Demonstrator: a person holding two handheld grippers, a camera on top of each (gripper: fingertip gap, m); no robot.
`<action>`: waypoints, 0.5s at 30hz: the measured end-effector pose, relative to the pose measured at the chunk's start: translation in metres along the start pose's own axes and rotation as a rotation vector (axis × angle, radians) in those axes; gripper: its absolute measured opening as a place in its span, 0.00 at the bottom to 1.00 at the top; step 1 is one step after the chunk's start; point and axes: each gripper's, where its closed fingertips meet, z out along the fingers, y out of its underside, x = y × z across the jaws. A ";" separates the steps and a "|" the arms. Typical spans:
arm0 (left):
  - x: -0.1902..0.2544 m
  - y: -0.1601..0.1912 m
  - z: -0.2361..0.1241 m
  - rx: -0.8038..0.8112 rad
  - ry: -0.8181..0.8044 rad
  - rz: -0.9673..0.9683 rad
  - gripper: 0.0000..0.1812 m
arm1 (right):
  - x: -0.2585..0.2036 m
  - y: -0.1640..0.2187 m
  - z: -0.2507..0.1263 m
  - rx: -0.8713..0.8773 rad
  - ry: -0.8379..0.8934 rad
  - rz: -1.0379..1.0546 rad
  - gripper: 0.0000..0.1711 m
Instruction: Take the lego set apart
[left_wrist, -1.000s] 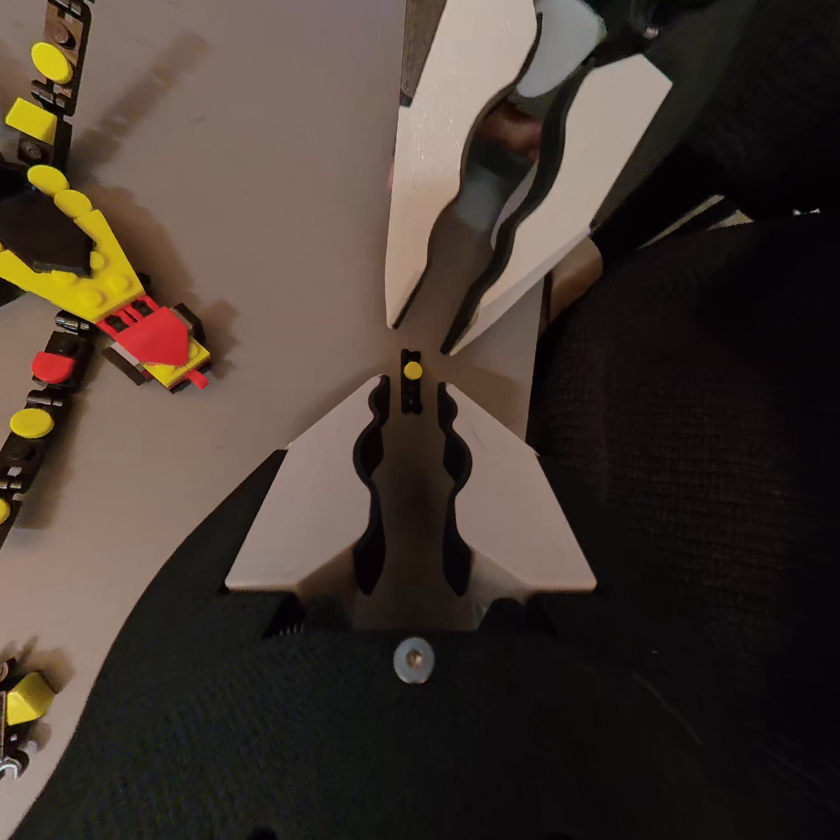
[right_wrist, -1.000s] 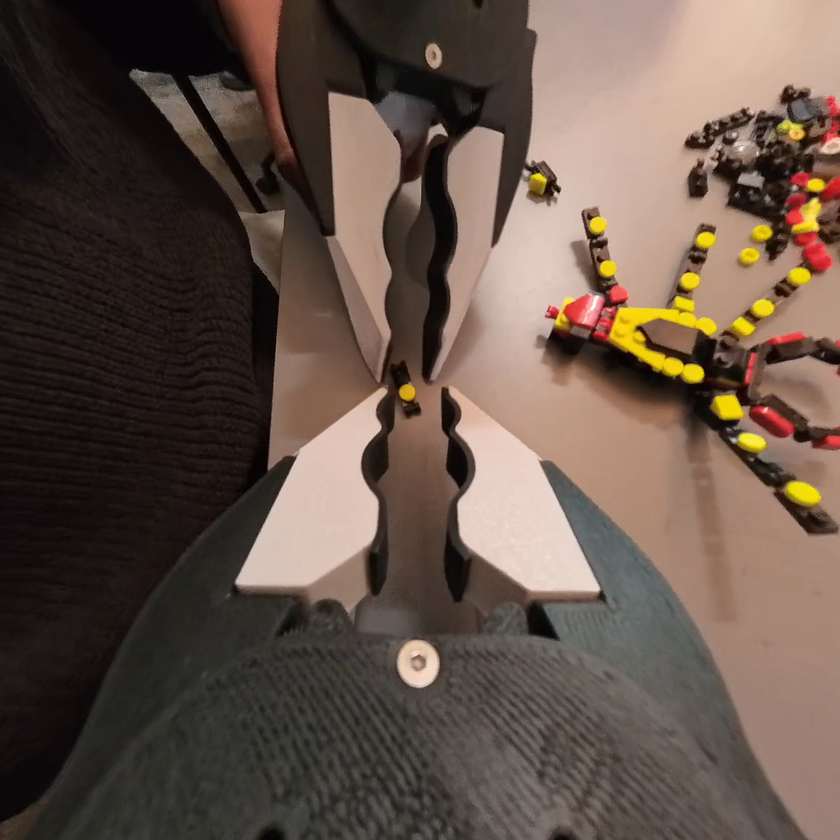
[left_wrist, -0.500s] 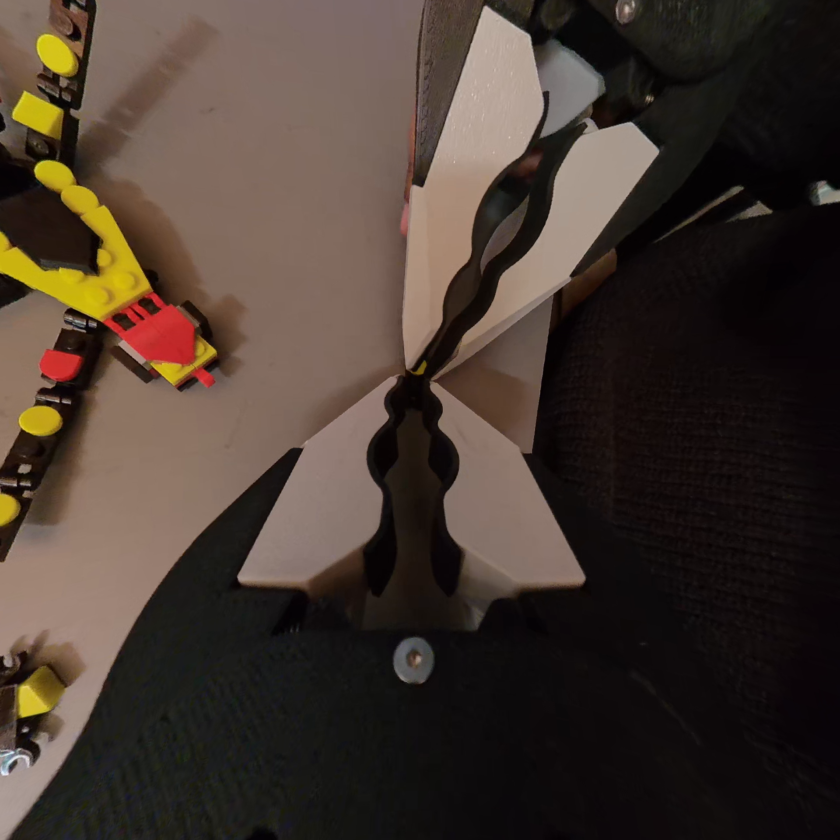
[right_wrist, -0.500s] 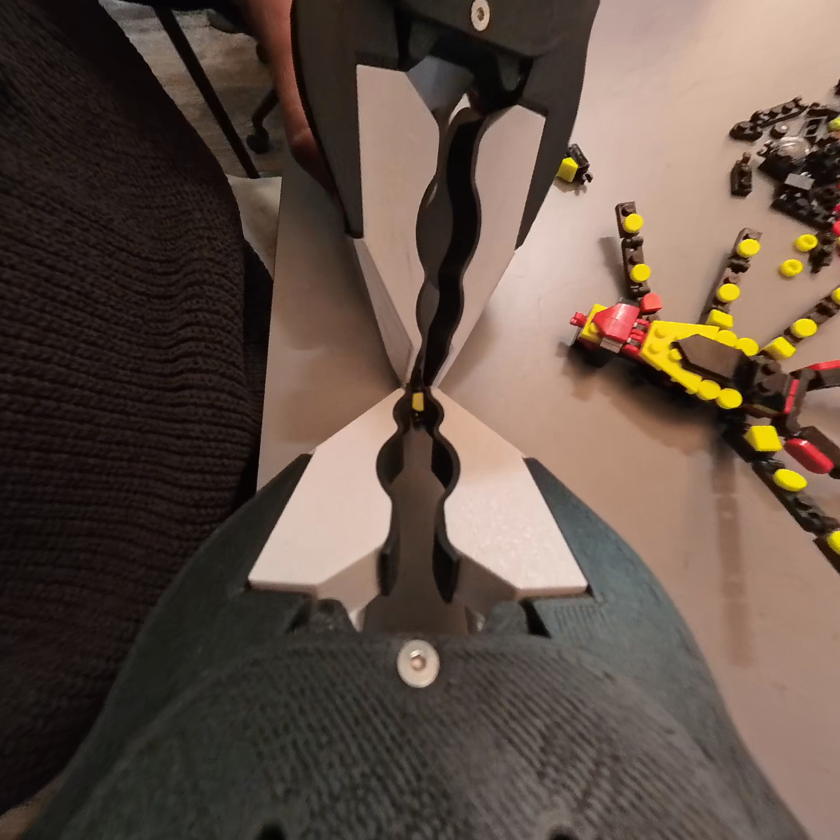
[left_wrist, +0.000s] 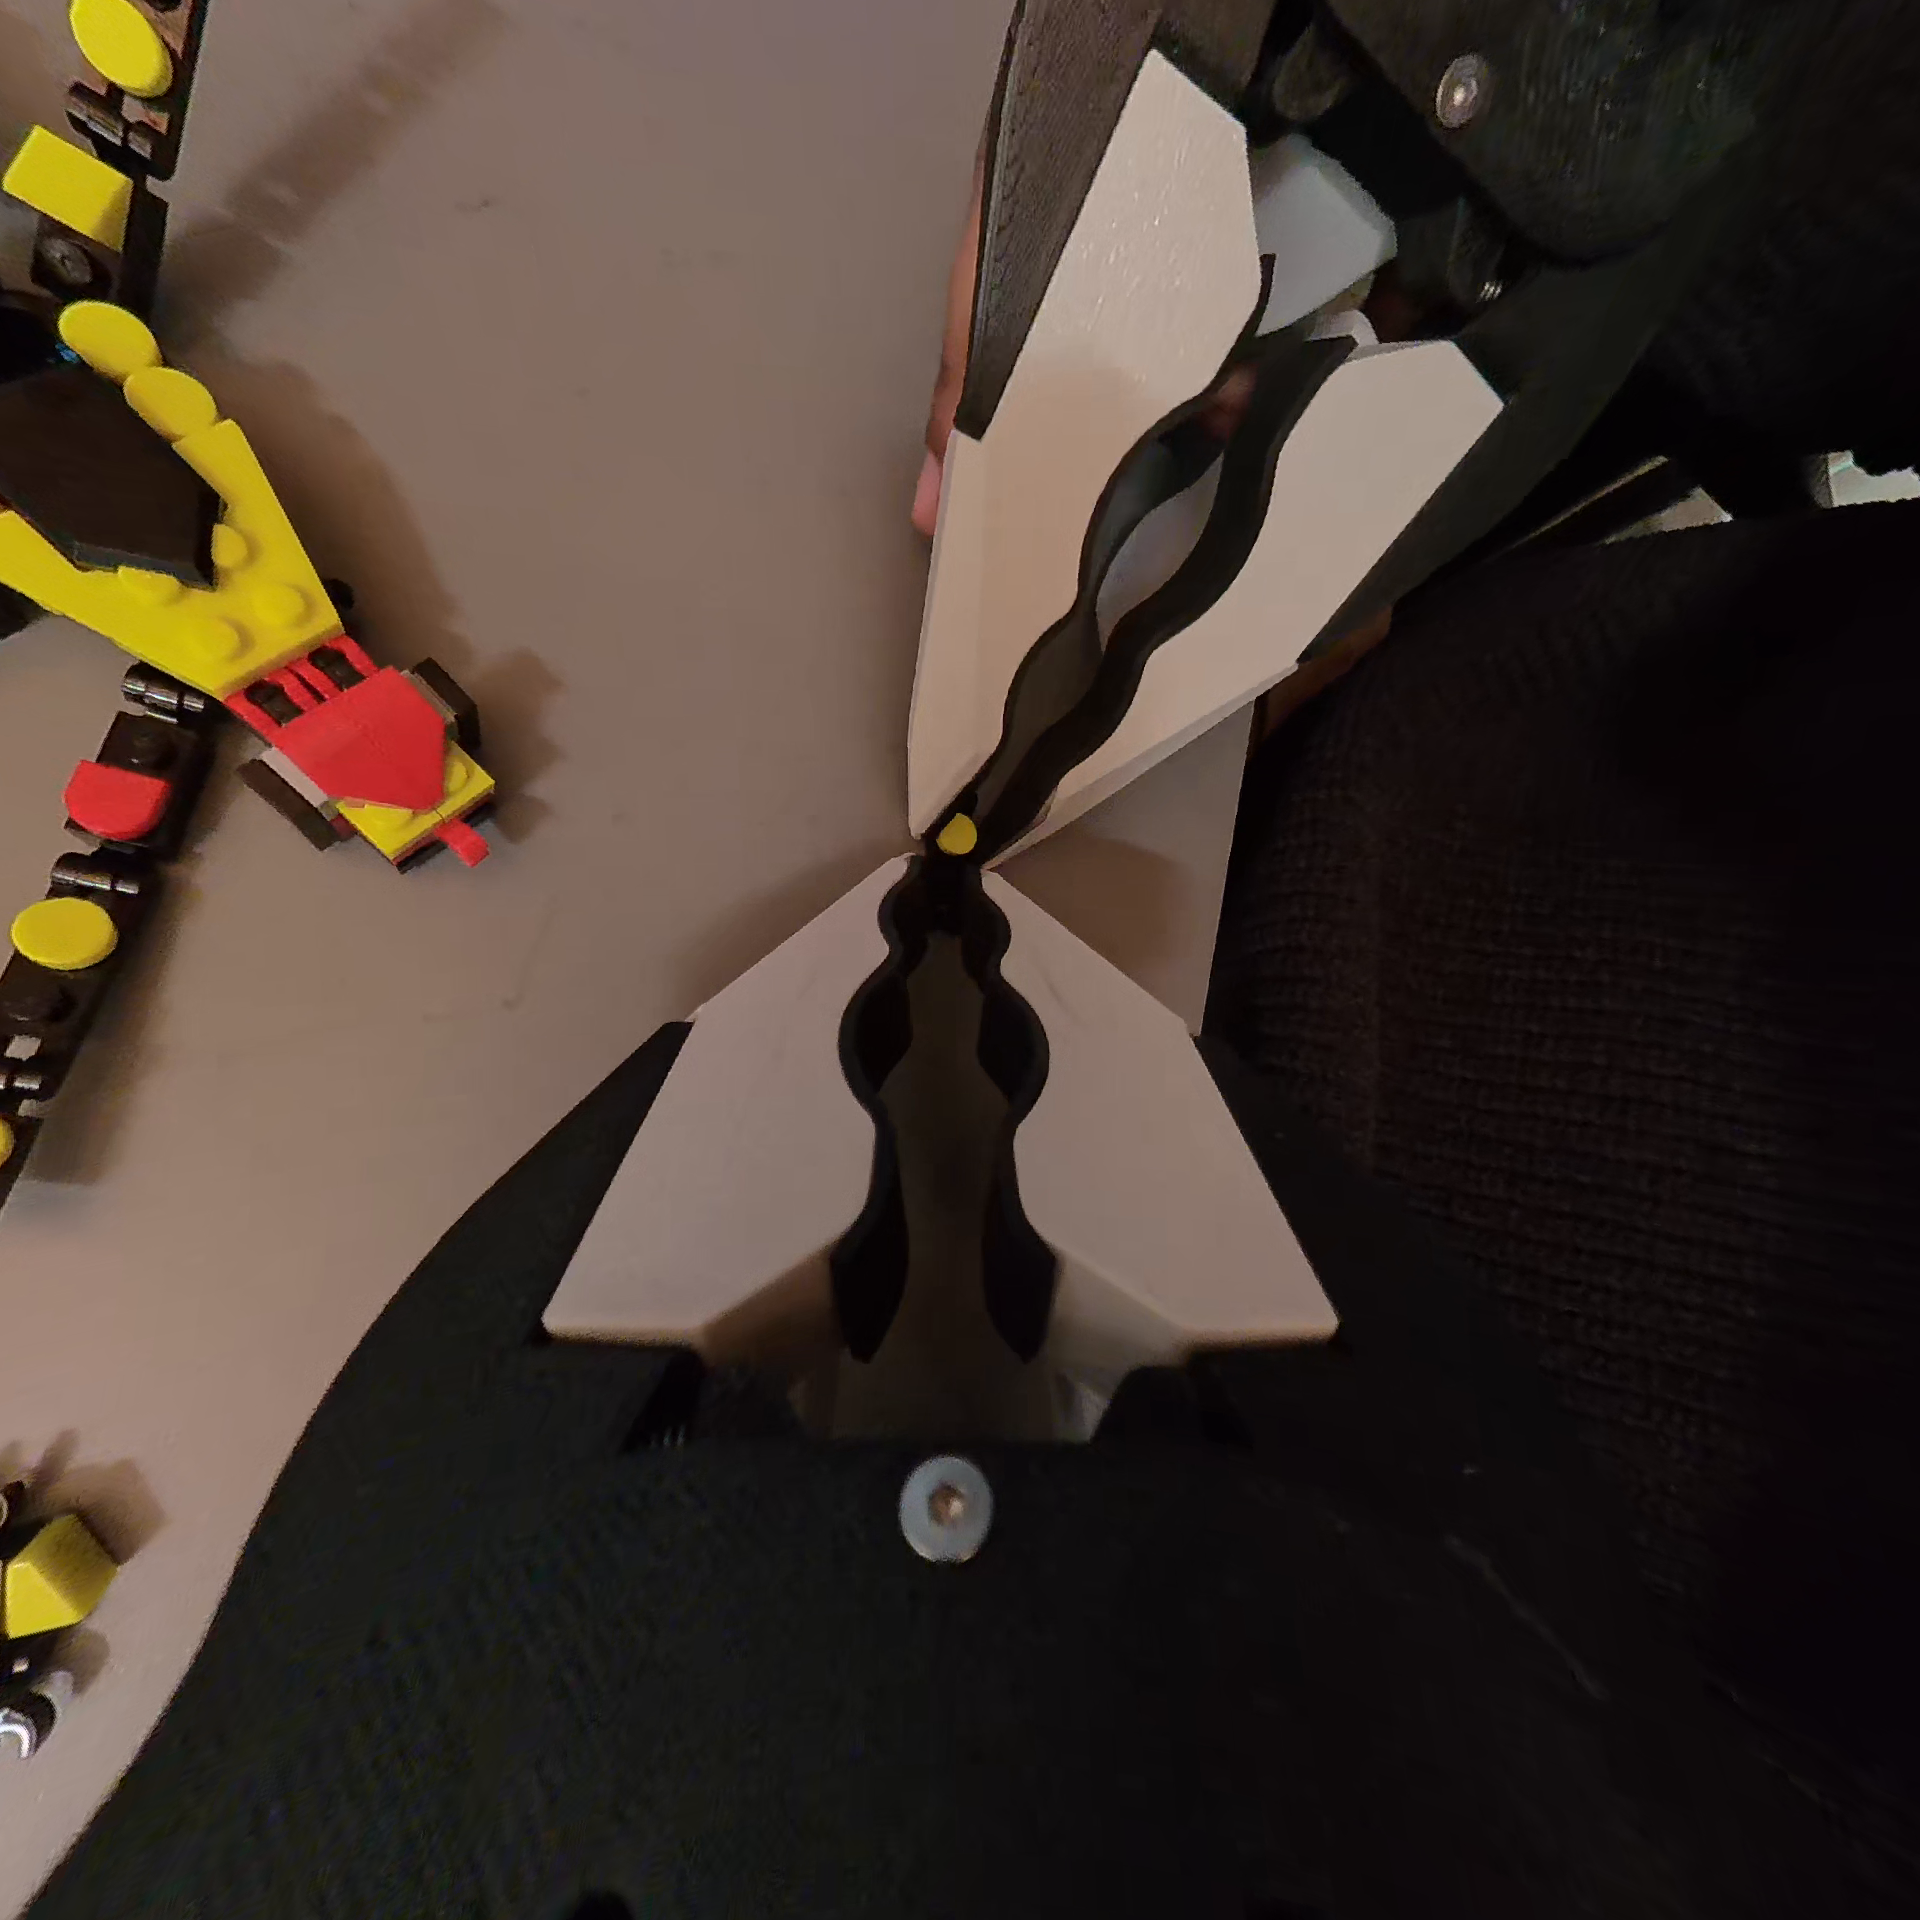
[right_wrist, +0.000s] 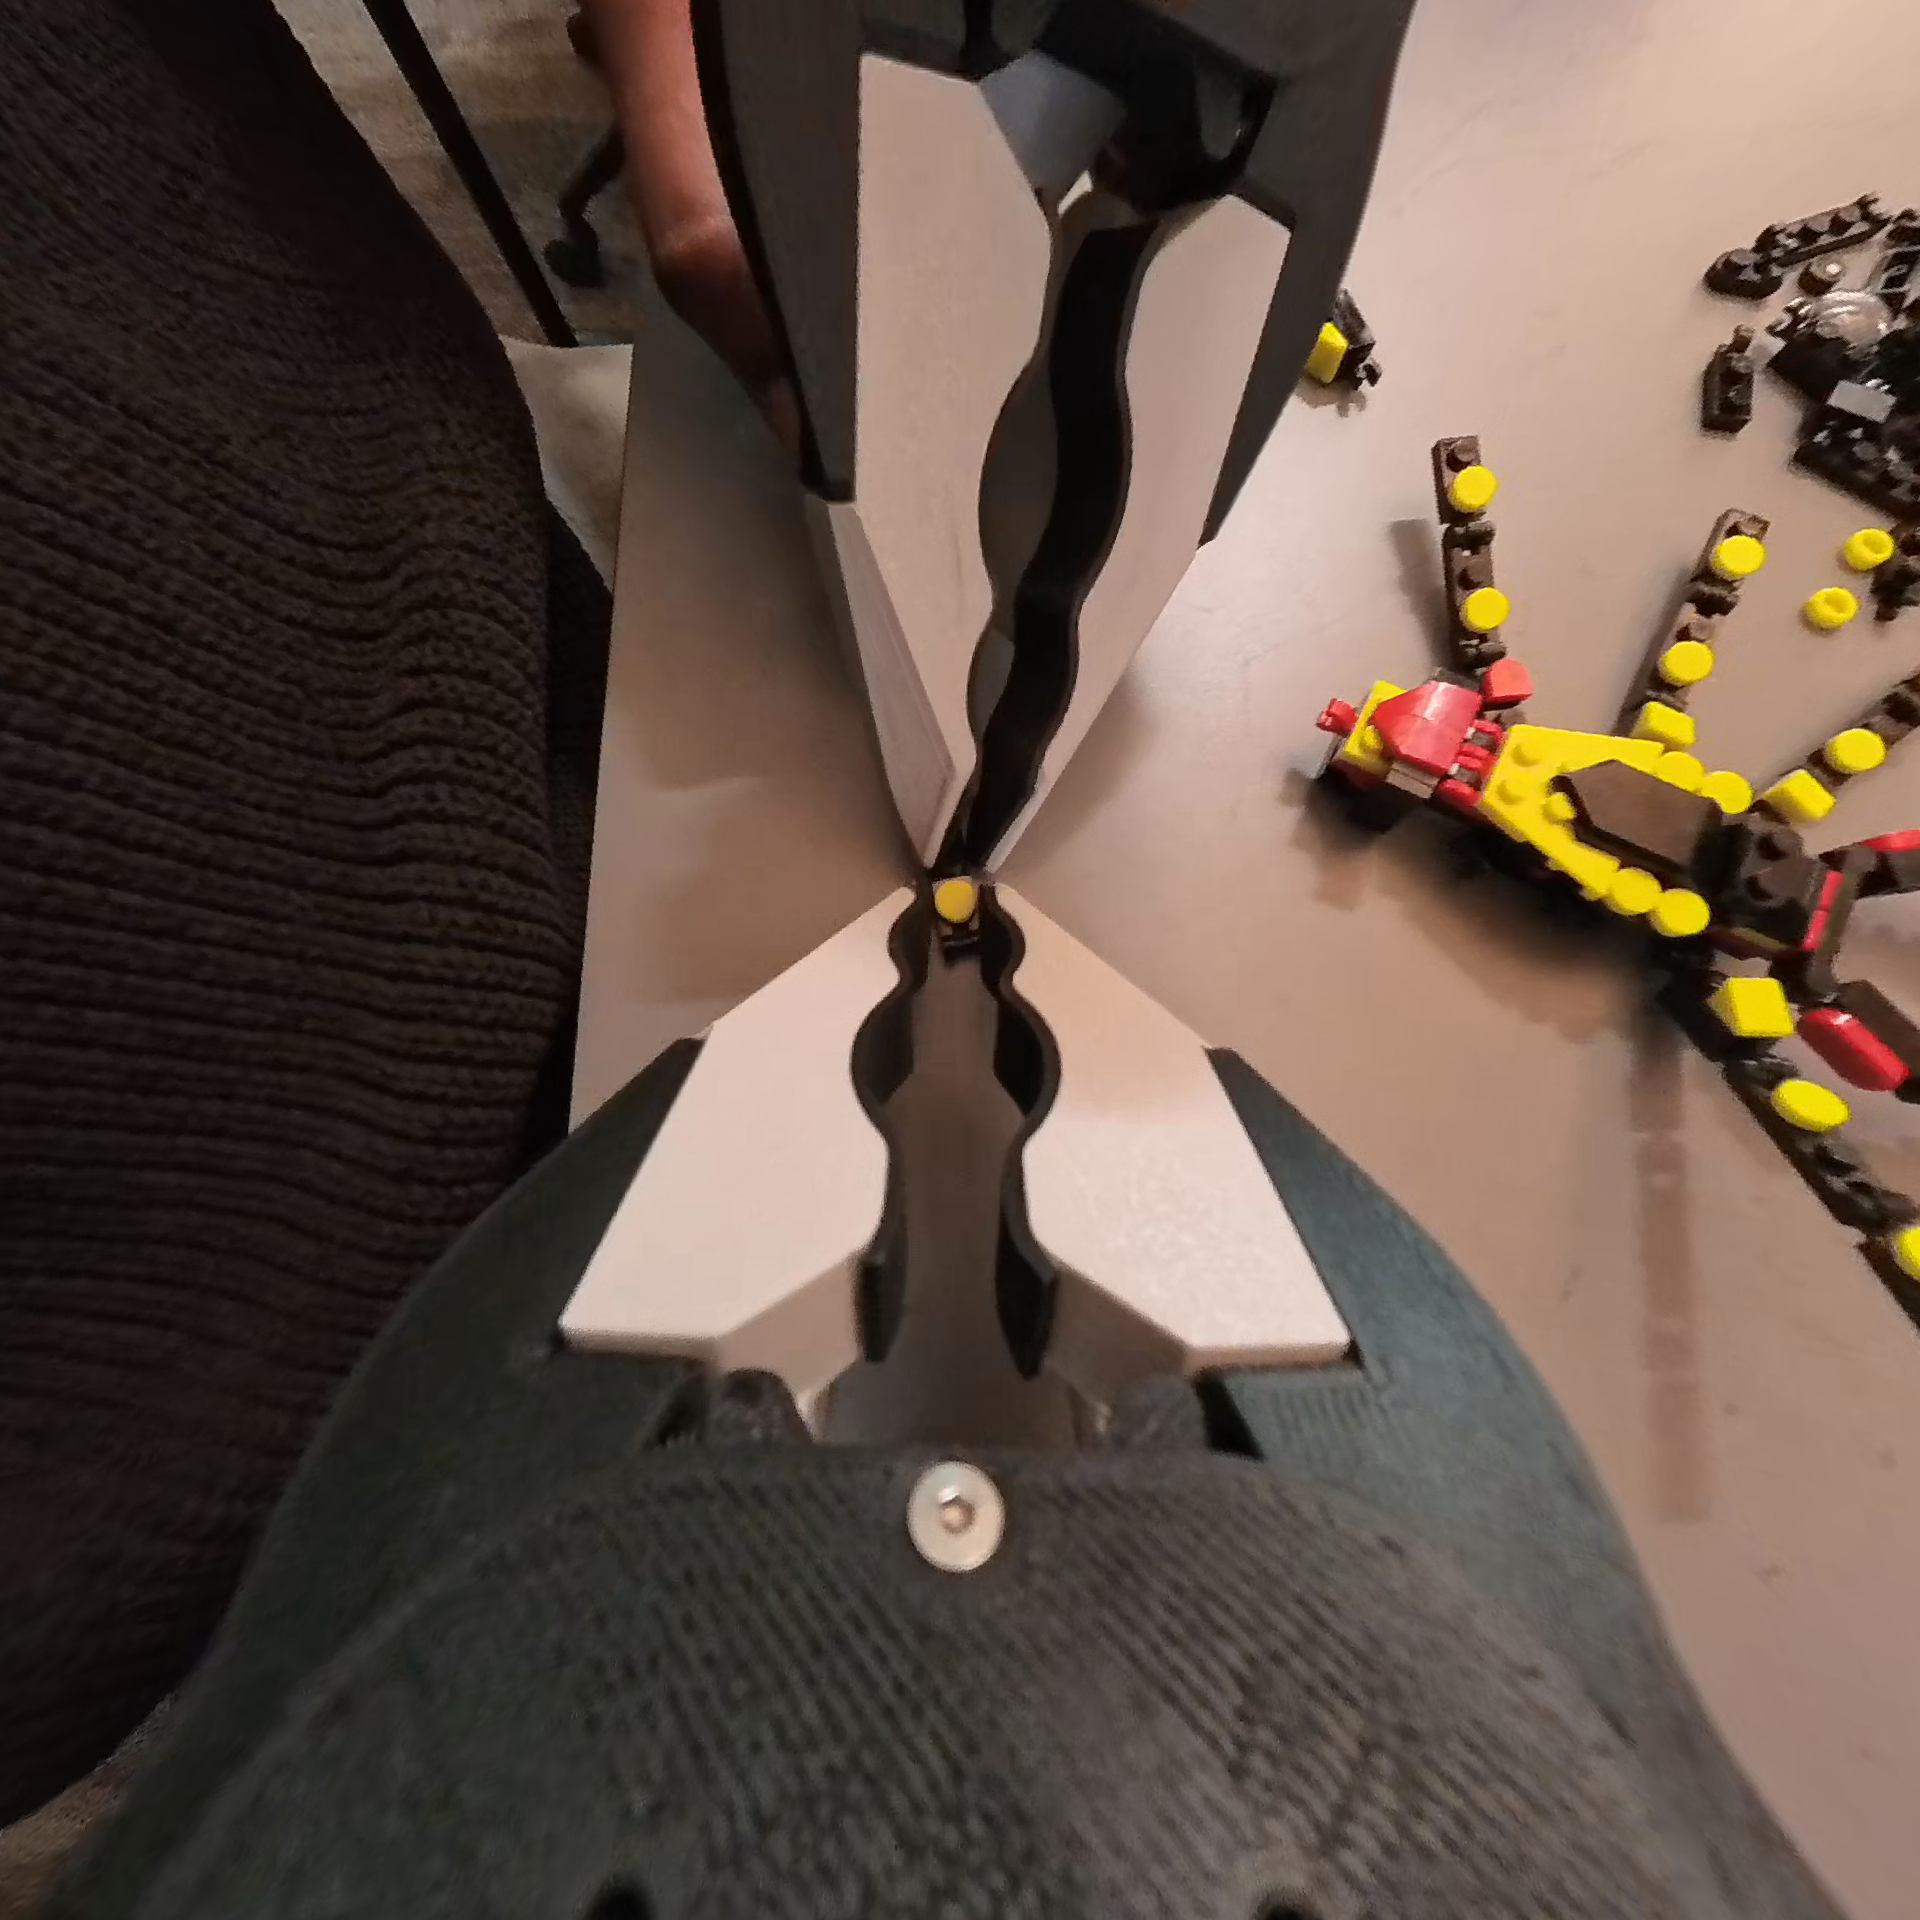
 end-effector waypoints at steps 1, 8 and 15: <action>0.000 0.000 0.000 -0.005 -0.001 -0.010 0.03 | 0.000 0.000 0.000 -0.003 0.003 -0.005 0.04; 0.001 0.001 0.000 -0.035 -0.003 -0.050 0.03 | -0.002 -0.001 0.000 -0.041 0.008 -0.025 0.03; 0.001 0.001 0.001 -0.055 -0.035 -0.026 0.03 | -0.002 -0.002 0.000 -0.011 -0.022 0.019 0.03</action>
